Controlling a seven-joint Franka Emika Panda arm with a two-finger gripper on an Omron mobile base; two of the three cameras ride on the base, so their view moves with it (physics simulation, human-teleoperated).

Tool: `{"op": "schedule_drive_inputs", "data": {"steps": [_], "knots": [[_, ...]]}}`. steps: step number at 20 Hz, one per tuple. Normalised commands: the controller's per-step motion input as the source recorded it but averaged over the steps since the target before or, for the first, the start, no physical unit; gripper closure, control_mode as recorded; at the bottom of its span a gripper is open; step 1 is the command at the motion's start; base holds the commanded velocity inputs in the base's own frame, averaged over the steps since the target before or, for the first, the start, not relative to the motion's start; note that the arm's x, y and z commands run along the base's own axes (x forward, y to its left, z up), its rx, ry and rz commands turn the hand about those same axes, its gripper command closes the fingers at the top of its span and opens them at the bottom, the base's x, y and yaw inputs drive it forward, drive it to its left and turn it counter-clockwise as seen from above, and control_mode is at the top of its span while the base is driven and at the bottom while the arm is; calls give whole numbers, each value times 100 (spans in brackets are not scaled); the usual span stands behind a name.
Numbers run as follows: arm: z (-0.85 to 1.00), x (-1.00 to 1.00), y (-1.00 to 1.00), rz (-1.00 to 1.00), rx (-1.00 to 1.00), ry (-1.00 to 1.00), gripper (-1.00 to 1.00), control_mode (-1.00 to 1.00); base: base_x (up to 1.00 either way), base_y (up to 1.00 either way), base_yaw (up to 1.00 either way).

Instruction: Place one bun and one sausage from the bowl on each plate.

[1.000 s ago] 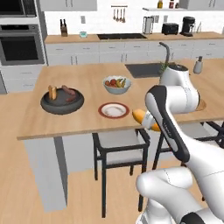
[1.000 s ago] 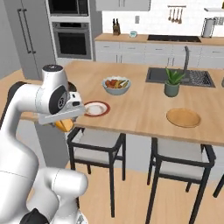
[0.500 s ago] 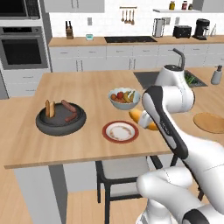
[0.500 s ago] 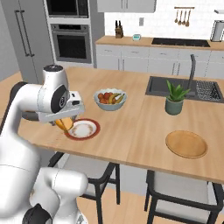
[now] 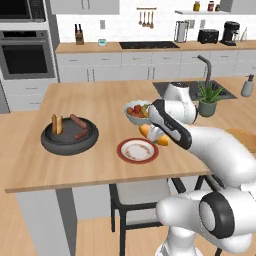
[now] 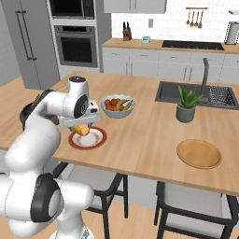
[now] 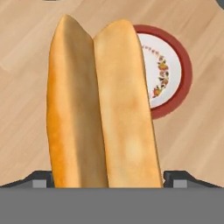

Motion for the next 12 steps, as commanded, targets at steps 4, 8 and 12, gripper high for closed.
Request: {"op": "schedule_drive_inputs", "data": {"steps": [4, 8, 12], "knots": [[-99, 100, 4, 0, 0, 0, 100, -100, 0, 0, 0], [-81, 84, 5, 0, 0, 0, 100, -100, 0, 0, 0], [-42, 75, 1, 0, 0, -2, 100, -100, 0, 0, 0]]}}
